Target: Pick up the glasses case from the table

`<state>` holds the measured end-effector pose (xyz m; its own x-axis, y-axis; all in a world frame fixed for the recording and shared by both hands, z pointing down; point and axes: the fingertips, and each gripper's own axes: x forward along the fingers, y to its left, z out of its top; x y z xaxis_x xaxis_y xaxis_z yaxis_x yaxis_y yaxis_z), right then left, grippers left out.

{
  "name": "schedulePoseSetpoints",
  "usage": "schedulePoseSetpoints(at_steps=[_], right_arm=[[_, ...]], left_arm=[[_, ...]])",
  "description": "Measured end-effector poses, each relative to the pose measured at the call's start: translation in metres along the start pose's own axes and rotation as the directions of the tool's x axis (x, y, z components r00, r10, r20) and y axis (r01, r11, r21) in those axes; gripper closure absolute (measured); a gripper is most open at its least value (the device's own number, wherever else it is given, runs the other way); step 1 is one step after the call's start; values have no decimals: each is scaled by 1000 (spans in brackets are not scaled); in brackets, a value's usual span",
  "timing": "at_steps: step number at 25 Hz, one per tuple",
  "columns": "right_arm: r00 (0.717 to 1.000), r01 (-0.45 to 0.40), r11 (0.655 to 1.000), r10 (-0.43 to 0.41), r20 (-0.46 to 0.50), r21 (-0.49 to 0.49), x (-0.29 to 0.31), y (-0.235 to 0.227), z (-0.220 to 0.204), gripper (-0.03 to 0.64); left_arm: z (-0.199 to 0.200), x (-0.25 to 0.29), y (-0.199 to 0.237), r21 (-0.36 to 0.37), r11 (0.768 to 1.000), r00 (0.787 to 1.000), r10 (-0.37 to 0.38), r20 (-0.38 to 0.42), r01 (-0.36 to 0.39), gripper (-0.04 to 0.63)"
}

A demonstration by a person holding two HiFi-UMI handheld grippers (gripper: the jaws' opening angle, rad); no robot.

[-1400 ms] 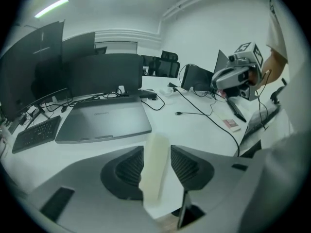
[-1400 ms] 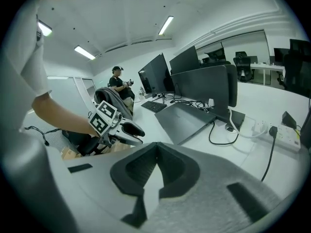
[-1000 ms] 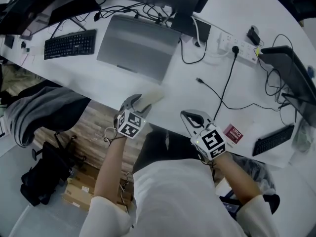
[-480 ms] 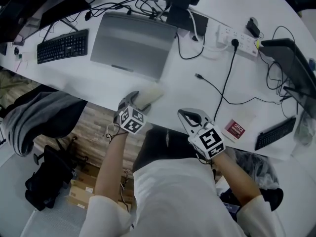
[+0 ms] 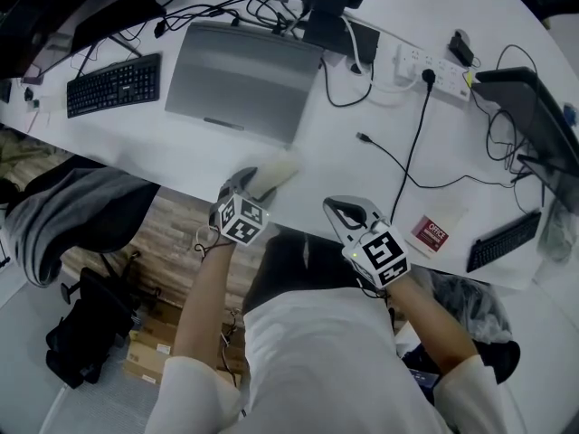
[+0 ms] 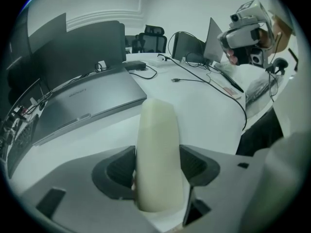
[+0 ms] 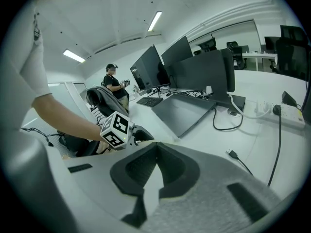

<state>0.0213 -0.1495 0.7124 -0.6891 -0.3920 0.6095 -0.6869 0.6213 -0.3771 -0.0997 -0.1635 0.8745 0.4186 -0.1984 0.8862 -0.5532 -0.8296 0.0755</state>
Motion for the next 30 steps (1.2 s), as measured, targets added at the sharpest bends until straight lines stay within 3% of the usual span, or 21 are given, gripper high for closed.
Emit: schedulePoseSetpoints(at_steps=[16,24,30], right_arm=[[1000,2,999,-2,3,-32,-16,15,5,618],[999,-19,995,21,25,-94,-33,17,25,618],[998,-15,992,22,53,-128,-53,21,43,618]], left_arm=[[14,-41,0,-138,990,996,38,82,-26,322],[37,-84,5,-238,968,983,115,143,-78,322],[54,-128,3,-337,936,971,165,175,-99,322]])
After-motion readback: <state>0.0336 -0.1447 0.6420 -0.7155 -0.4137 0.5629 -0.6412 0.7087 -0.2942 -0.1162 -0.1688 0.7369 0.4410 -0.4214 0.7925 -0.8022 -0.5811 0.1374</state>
